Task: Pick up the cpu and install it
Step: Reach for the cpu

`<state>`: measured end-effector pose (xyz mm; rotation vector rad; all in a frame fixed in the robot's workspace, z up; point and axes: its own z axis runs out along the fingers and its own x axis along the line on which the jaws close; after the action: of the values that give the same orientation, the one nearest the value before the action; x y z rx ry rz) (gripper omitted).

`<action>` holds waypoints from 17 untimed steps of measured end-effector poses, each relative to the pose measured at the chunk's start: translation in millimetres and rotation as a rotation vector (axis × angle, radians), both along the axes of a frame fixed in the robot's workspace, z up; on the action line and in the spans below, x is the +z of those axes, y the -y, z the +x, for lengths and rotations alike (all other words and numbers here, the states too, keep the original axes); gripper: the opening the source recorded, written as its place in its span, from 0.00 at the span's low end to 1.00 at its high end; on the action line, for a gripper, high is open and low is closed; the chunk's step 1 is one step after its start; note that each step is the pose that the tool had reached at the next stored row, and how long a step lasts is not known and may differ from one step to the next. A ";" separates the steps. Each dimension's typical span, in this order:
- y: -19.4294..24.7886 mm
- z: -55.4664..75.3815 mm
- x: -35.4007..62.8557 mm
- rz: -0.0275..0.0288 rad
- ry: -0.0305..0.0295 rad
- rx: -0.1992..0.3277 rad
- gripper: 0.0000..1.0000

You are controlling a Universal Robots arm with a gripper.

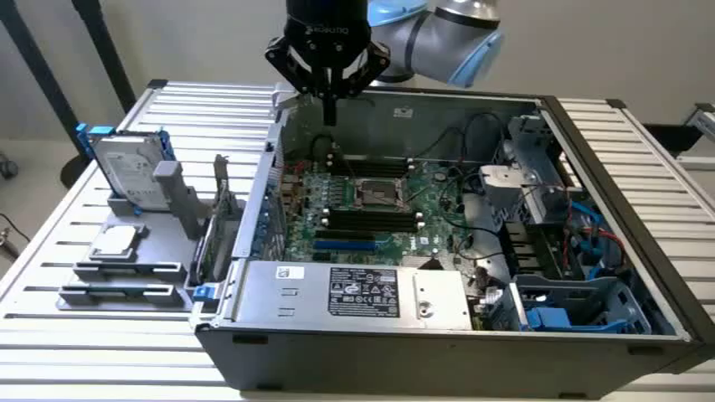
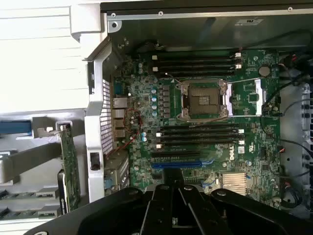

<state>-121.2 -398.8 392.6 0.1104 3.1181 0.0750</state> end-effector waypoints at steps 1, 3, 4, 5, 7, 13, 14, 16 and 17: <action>0.0 0.0 0.0 0.0001 0.0001 0.000 0.11; 0.0 0.0 0.0 0.0001 0.0000 0.000 0.11; 0.0 0.0 0.0 0.0000 0.0000 0.000 0.11; 0.0 0.0 0.0 0.0001 0.0000 0.000 0.11; 0.0 0.0 0.0 0.0000 0.0001 0.000 0.11; -0.3 -16.3 -0.6 0.0000 -0.0037 0.000 0.11; -0.6 -20.7 -1.0 0.0000 -0.0041 0.000 0.11; -1.1 -30.0 -2.0 0.0001 -0.0050 0.000 0.11; -1.5 -34.5 -2.5 0.0000 -0.0055 0.000 0.11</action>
<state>-155.7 -397.3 390.1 0.1108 3.1236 0.0748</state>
